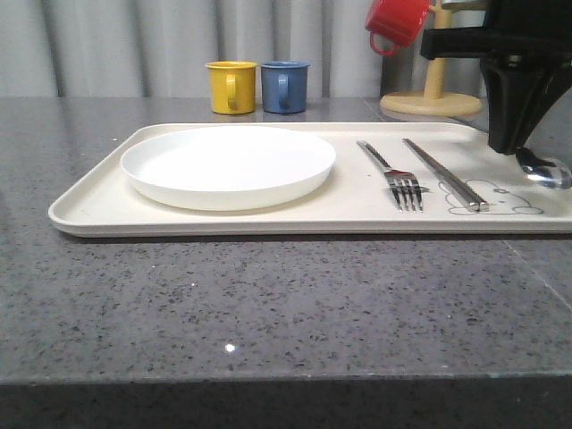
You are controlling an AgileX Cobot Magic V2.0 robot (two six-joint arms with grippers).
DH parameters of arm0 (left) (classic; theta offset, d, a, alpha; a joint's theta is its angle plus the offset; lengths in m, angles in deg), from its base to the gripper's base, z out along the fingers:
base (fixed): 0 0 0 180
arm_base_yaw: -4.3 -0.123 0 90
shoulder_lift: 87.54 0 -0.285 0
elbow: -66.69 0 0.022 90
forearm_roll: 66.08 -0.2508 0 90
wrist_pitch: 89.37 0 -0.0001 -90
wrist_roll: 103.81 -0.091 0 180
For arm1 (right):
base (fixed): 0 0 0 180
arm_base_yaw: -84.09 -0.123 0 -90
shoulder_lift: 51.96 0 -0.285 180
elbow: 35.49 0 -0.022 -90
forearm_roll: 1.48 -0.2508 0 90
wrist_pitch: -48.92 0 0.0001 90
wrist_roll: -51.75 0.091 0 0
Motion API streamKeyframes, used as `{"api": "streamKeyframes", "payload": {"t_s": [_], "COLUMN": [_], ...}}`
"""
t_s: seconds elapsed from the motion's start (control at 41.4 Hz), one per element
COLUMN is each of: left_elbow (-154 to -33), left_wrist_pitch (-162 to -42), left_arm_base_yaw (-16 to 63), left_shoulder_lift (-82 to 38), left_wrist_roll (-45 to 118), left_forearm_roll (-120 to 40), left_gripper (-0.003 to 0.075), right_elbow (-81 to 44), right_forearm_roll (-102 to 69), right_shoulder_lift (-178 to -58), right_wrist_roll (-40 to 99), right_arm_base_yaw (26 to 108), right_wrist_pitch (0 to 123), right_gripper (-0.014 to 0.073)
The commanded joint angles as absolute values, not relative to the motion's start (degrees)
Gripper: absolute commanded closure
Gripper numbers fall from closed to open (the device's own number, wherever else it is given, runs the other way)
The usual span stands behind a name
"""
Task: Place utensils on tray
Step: 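Place the spoon on the tray beside the chopsticks with the right gripper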
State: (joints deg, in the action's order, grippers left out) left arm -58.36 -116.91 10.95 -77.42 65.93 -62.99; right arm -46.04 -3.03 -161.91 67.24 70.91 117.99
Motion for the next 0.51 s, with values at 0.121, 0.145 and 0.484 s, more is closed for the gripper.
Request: {"api": "streamKeyframes", "payload": {"t_s": [0.121,0.145,0.484], "left_elbow": [-59.71,-59.71,-59.71], "left_wrist_pitch": [-111.77,-111.77,-111.77], "left_arm_base_yaw": [10.85,10.85,10.85], "left_shoulder_lift": [-76.68,-76.68,-76.68], "left_wrist_roll": [66.52,66.52,66.52], "left_forearm_roll": [-62.33,-62.33,-62.33], "left_gripper": [0.0739,0.0739,0.0739], "right_elbow": [-47.81,-47.81,-47.81], "right_forearm_roll": [-2.74,-2.68,-2.43], "right_shoulder_lift": [-160.77,-160.92,-162.73], "right_wrist_roll": [69.65,69.70,70.08], "right_arm_base_yaw": [70.98,70.98,70.98], "right_wrist_pitch": [116.03,115.96,116.54], "right_gripper": [0.0659,0.0659,0.0659]}}
